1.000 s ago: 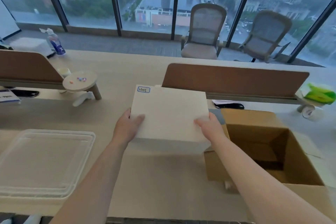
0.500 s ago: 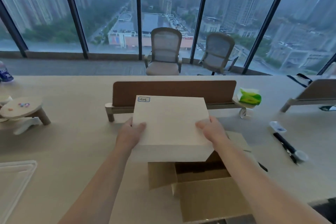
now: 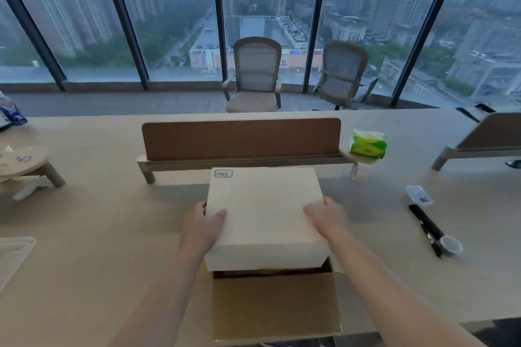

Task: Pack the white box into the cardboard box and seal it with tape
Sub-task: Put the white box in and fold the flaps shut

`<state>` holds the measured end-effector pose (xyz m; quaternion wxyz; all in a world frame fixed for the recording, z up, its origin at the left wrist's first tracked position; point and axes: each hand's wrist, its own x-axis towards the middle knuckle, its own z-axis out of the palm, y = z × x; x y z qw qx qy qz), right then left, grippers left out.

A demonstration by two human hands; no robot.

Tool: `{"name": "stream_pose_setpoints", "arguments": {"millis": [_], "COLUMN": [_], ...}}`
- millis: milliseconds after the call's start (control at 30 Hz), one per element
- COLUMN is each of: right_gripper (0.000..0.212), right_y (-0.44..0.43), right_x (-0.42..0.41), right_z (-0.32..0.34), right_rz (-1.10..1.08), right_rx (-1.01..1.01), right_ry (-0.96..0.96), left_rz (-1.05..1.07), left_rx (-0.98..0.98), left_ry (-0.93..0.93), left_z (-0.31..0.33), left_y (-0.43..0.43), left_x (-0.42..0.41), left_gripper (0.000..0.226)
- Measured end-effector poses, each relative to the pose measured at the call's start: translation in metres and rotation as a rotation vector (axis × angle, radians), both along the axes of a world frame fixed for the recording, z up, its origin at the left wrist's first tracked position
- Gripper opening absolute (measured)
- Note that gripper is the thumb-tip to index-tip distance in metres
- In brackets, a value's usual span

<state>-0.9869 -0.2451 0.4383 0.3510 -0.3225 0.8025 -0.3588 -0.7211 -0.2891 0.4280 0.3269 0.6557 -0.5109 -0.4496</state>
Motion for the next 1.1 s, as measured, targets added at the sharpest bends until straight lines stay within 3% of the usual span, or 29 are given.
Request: {"name": "stream_pose_setpoints", "arguments": {"millis": [200, 400, 600, 767, 967, 1100], "right_gripper": [0.04, 0.02, 0.023, 0.038, 0.036, 0.035], "right_y": [-0.01, 0.002, -0.004, -0.004, -0.008, -0.015], "right_x": [-0.029, -0.018, -0.021, -0.017, -0.015, -0.014], "right_z": [-0.053, -0.058, -0.088, -0.108, -0.12, -0.123], "right_rz": [-0.007, -0.013, 0.029, 0.061, 0.133, 0.135], "right_rx": [0.006, 0.04, 0.071, 0.1, 0.241, 0.265], "right_ry": [-0.085, -0.063, -0.016, 0.014, 0.227, 0.262], "left_rz": [0.007, -0.004, 0.003, 0.002, -0.065, -0.089], "left_rx": [0.058, 0.121, 0.166, 0.204, 0.178, 0.171], "left_ry": [0.028, 0.028, 0.048, -0.047, -0.243, -0.326], "left_z": [-0.017, -0.047, -0.074, -0.095, -0.116, -0.117], "left_y": [0.005, 0.004, -0.003, -0.007, -0.011, -0.015], "left_x": [-0.019, -0.021, -0.019, -0.013, -0.009, -0.013], "left_gripper": [0.041, 0.039, 0.031, 0.014, 0.027, 0.027]}}
